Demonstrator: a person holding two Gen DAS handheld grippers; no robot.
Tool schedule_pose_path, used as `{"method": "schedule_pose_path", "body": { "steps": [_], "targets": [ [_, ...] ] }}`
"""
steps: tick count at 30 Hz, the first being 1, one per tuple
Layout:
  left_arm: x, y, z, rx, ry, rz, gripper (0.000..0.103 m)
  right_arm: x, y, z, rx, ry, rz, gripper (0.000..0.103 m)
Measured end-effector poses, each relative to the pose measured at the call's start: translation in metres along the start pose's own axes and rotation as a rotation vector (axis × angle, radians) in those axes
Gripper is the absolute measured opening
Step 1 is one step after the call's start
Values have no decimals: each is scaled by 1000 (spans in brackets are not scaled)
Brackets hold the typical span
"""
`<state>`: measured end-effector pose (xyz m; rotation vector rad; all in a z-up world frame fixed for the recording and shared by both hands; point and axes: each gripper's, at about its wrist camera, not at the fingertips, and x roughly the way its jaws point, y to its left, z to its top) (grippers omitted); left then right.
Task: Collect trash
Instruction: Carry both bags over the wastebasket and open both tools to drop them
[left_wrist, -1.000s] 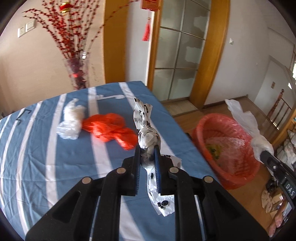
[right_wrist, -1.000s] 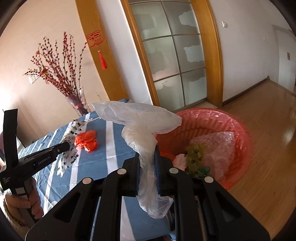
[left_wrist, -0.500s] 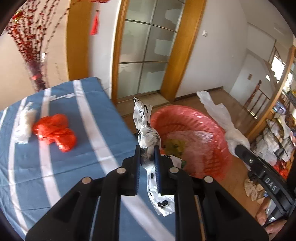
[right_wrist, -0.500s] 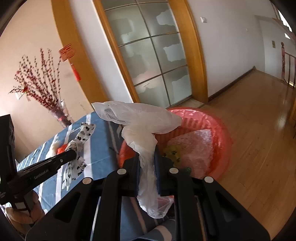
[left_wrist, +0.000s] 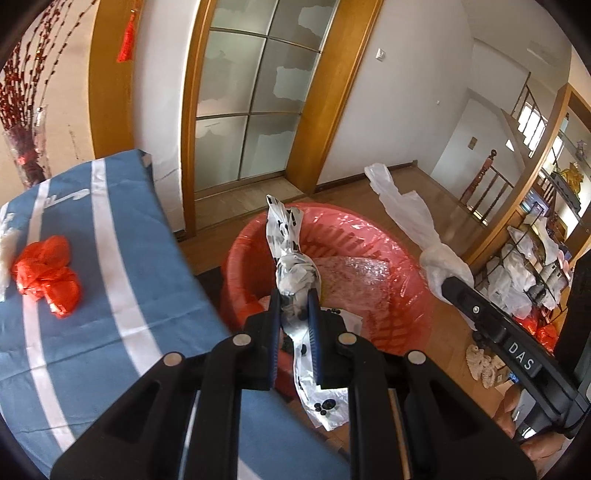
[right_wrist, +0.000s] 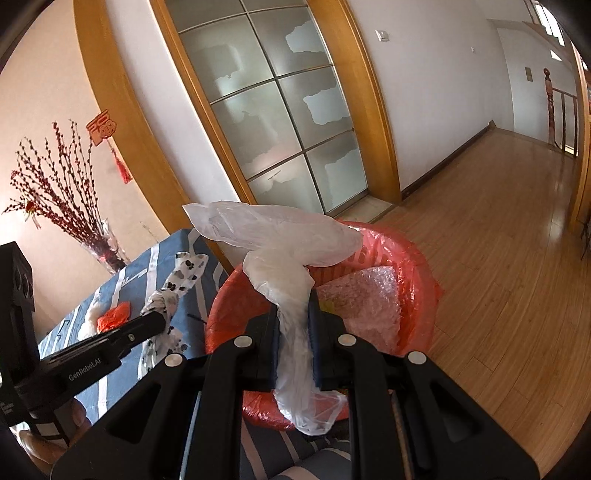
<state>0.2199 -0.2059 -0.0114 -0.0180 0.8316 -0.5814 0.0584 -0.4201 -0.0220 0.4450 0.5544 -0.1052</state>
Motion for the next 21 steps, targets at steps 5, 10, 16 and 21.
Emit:
{"method": "schedule_pose_path", "body": {
  "steps": [5, 10, 16, 21],
  "targets": [
    [13, -7, 3, -8, 11, -28, 16, 5, -6, 7, 18, -9, 1, 14],
    [30, -5, 3, -17, 37, -26, 32, 15, -12, 11, 32, -4, -17, 32],
    [32, 17, -7, -43, 57, 29, 44, 24, -18, 1, 47, 33, -38, 43],
    [19, 42, -15, -62, 43, 95, 51, 20, -16, -1, 43, 31, -39, 43]
  ]
}}
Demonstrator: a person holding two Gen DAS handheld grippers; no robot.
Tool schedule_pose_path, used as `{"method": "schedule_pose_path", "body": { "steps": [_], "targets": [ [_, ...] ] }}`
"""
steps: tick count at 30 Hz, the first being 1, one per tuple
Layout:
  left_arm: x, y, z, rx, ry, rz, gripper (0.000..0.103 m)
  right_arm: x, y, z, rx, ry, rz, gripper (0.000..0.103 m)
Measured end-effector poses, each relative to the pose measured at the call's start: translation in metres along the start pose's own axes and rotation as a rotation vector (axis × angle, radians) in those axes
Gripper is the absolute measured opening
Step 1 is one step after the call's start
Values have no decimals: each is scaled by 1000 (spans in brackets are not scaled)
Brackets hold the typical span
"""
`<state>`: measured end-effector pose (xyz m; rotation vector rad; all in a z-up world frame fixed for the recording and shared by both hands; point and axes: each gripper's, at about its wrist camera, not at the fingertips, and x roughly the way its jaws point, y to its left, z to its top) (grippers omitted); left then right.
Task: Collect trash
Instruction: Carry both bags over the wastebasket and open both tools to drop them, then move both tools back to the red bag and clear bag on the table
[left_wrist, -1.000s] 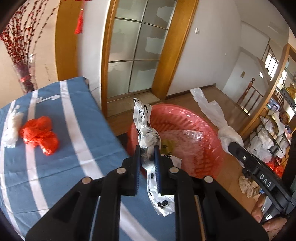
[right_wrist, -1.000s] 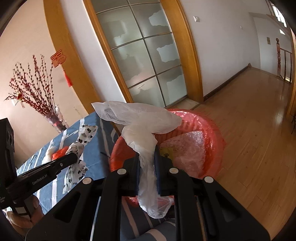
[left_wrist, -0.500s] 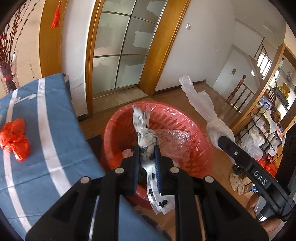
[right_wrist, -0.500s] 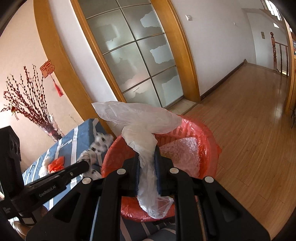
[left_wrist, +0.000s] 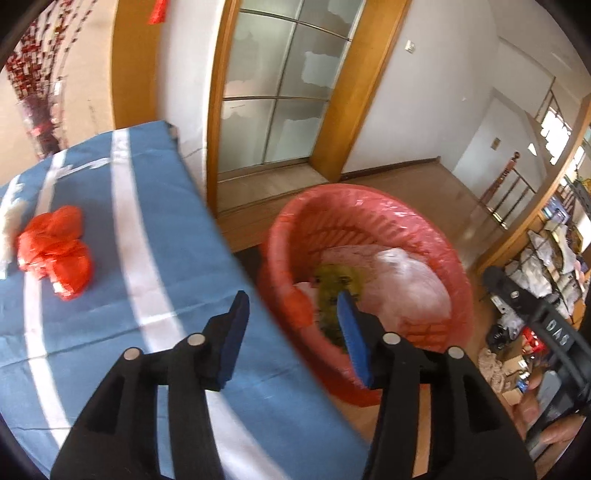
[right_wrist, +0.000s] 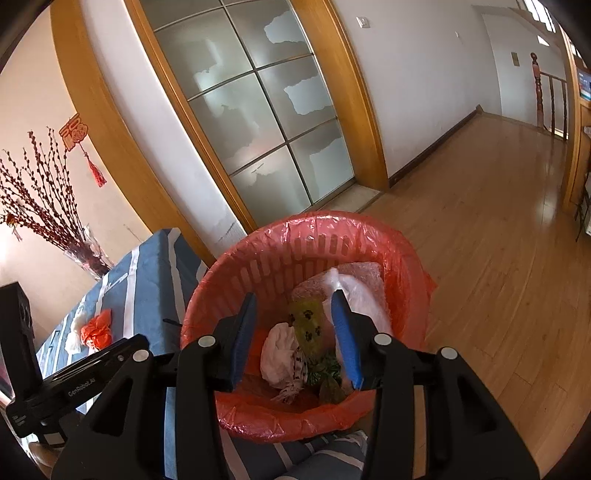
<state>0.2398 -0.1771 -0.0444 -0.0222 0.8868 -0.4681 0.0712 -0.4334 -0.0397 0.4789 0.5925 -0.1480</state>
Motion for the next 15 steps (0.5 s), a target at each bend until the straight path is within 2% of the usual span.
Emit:
{"method": "schedule_pose_path", "body": {
  "steps": [8, 15],
  "targets": [
    [-21, 45, -7, -37, -22, 81, 55, -6, 28, -1, -70, -6, 32, 43],
    [-35, 79, -12, -92, -35, 129, 55, 1, 58, -10, -133, 27, 78, 43]
  ]
}}
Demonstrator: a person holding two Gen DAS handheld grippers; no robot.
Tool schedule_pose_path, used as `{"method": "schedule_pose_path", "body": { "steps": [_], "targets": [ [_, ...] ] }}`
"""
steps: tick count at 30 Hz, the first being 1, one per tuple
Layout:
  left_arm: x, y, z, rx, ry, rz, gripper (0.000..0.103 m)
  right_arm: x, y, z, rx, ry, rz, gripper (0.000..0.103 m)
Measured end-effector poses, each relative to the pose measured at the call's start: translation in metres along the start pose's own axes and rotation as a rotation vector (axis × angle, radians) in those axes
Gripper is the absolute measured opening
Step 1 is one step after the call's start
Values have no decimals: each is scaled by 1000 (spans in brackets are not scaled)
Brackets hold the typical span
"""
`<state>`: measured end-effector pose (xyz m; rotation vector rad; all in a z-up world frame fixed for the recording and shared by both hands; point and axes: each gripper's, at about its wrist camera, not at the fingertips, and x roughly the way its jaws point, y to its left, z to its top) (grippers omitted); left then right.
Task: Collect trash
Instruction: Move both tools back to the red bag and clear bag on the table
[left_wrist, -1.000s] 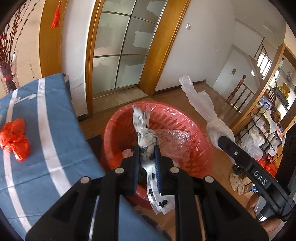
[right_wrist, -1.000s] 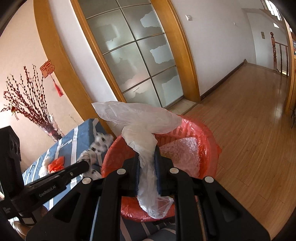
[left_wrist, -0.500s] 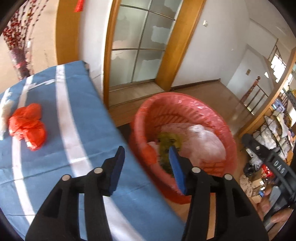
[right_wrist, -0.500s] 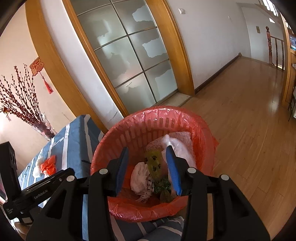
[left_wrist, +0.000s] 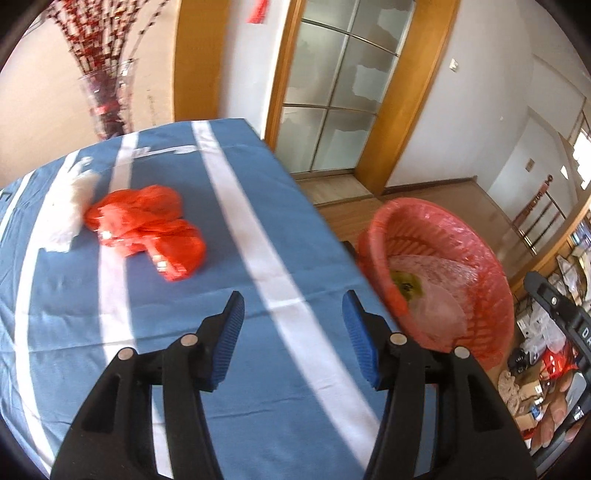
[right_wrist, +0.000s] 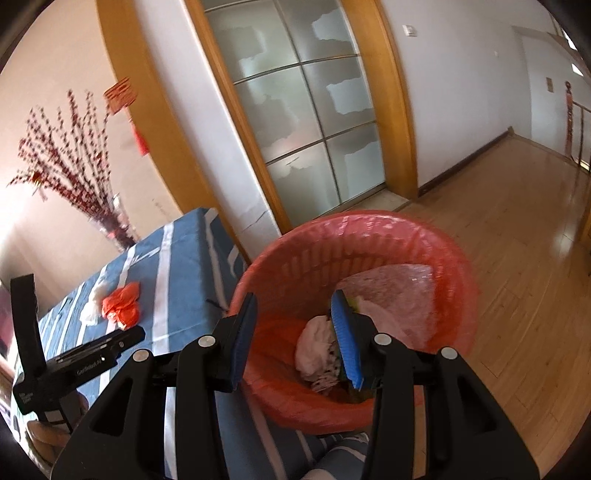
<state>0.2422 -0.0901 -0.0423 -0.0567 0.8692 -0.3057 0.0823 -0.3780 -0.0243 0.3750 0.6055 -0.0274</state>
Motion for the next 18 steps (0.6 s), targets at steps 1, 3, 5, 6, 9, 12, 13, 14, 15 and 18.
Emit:
{"method": "schedule_pose_path", "body": {
  "steps": [1, 3, 5, 6, 9, 12, 13, 14, 15, 18],
  "targets": [
    [-3, 8, 0, -9, -6, 12, 55, 2, 5, -1, -9, 6, 7, 43],
    [-7, 19, 2, -17, -16, 34, 55, 4, 13, -2, -22, 15, 18, 43],
    [-11, 38, 8, -27, -32, 76, 57, 8, 23, -5, -40, 25, 34, 43],
    [-12, 50, 12, -37, -40, 102, 58, 10, 28, -6, -47, 29, 39, 43],
    [-16, 91, 27, -84, -73, 198, 61, 16, 43, -9, -68, 44, 61, 43],
    [-12, 132, 44, -138, -84, 292, 62, 25, 58, -11, -91, 64, 83, 43],
    [-10, 143, 49, -152, -83, 310, 62, 29, 66, -13, -104, 74, 91, 43],
    [-7, 156, 56, -170, -81, 332, 62, 31, 70, -13, -112, 80, 96, 43],
    [-3, 167, 62, -182, -78, 350, 62, 34, 76, -14, -122, 87, 102, 43],
    [8, 186, 76, -192, -67, 386, 64, 44, 93, -18, -153, 110, 124, 43]
  ]
}}
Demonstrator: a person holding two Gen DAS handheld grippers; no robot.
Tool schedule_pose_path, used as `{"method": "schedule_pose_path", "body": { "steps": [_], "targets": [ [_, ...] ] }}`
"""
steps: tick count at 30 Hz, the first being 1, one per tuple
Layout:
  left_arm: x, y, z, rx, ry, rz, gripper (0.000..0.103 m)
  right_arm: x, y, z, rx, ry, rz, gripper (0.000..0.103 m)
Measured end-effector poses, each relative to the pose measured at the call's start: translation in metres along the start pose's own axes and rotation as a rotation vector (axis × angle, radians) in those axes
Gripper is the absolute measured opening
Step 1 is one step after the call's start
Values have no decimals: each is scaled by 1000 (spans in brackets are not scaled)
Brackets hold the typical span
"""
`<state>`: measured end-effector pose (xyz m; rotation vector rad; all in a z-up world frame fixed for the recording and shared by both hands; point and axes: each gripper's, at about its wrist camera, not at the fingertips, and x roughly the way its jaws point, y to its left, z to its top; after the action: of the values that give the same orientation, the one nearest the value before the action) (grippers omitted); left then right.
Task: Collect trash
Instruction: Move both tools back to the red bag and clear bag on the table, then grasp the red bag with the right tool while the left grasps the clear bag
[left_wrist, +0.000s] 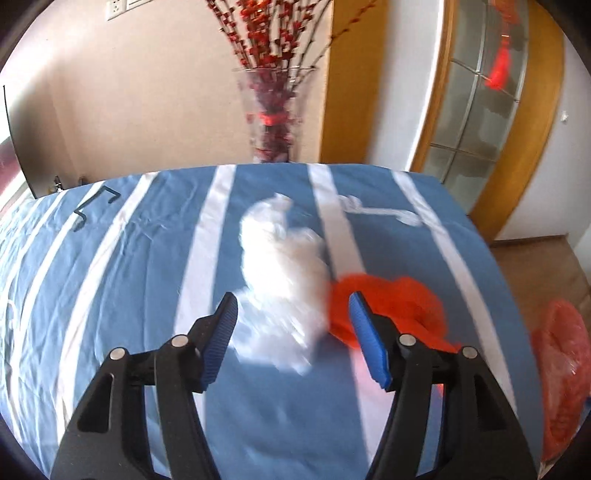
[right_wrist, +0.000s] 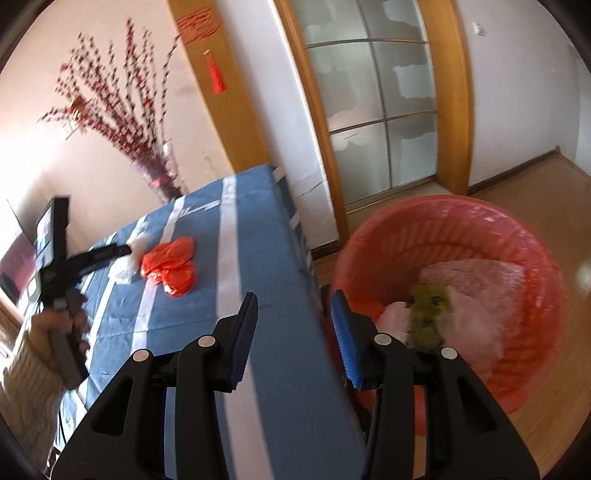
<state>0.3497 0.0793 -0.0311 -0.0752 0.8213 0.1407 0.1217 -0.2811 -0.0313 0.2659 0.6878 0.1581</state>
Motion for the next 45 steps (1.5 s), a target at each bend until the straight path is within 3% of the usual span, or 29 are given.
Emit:
{"method": "schedule_pose_path", "body": {
  "steps": [4, 10, 12, 14, 16, 21, 27, 33, 37, 45],
  "targets": [
    [26, 4, 8, 13, 44, 32, 68, 13, 18, -1, -30, 23, 22, 43],
    [46, 15, 4, -22, 101, -9, 67, 28, 40, 2, -71, 44, 48, 43],
    [49, 16, 3, -26, 107, -25, 61, 33, 48, 3, -89, 47, 58, 43],
    [49, 20, 3, -26, 98, -33, 45, 37, 57, 6, -105, 50, 67, 43],
    [47, 25, 3, -34, 99, -54, 37, 40, 65, 8, -117, 52, 76, 43],
    [35, 51, 3, -49, 67, -33, 35, 61, 89, 15, -141, 79, 127, 43],
    [20, 92, 0, -66, 39, 43, 35, 100, 132, 23, -179, 136, 205, 43],
    [18, 132, 0, -106, 42, 97, 36, 136, 165, 24, -251, 152, 170, 64],
    [18, 144, -1, -116, 48, 115, 36, 154, 171, 22, -279, 188, 135, 66],
    [18, 136, -8, -103, 60, 94, 36, 158, 169, 17, -301, 214, 99, 34]
  ]
}}
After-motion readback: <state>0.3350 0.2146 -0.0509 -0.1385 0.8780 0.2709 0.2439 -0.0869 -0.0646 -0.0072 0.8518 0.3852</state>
